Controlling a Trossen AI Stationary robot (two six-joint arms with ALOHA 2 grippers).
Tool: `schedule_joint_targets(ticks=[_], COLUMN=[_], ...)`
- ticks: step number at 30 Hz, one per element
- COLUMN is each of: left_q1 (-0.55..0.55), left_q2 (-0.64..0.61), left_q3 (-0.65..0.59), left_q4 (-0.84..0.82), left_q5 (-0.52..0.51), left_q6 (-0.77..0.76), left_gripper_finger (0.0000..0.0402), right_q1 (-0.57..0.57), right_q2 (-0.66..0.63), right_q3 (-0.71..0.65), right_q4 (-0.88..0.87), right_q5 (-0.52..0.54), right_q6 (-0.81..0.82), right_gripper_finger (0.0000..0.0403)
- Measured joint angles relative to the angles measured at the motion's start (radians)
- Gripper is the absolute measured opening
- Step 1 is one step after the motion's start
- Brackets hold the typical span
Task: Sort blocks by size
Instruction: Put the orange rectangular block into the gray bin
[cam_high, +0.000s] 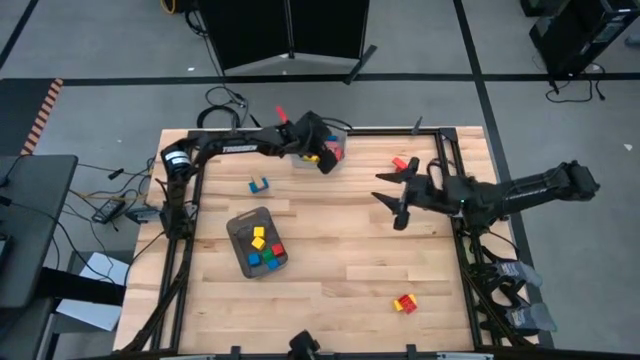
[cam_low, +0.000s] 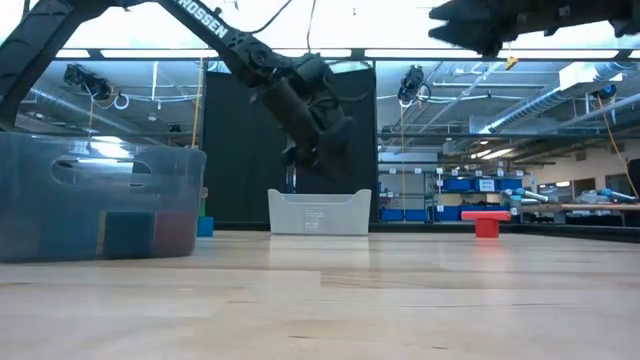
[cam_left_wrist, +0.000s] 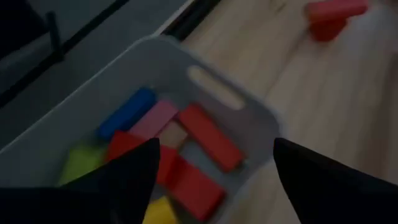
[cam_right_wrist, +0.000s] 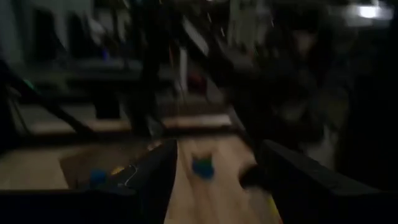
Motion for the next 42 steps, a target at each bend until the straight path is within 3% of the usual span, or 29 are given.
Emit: schedule_joint_targets(ticks=[4,7,13,16,21,30,35,42], left_q1=[-0.018,-0.038,-0.051,-0.073,-0.133,-0.281,-0.343,-0.410], left_q2=[-0.041,-0.107,-0.309,-0.405,-0.562,-0.826,-0.969,-1.096], left_q3=[-0.005,-0.077,-0.361,-0.495,-0.639,-0.768,-0.846,-0.945], left_q4=[0.011,0.100,0.370,0.474,0.512,0.515,0.513,0.513], left_q5=[0.000,-0.001,0.037,0.049,0.075,0.053,-0.010,-0.098], left_q6=[0.021,0.026,-0.035,-0.088,-0.121,-0.127,-0.129,-0.161], left_gripper_finger=[0.0322,0.0311,0.0283,0.0272,0.0262,0.0258,0.0258,0.0258], right_q1=[0.036,0.096,0.165,0.091,-0.171,-0.594,-0.700,-0.759], right_q2=[0.057,0.116,0.178,0.169,0.166,0.242,0.312,0.414], right_q3=[0.081,0.133,0.204,0.205,0.205,0.205,0.205,0.205], right_q4=[-0.208,-0.409,-0.768,-0.794,-0.887,-0.895,-0.892,-0.848], right_q5=[0.009,0.013,0.288,0.308,0.160,-0.101,-0.163,-0.183], right_q6=[0.089,0.176,0.412,0.418,0.394,0.239,0.173,0.099], right_gripper_finger=[0.0252,0.0260,0.0266,0.0266,0.0266,0.0266,0.0266,0.0266])
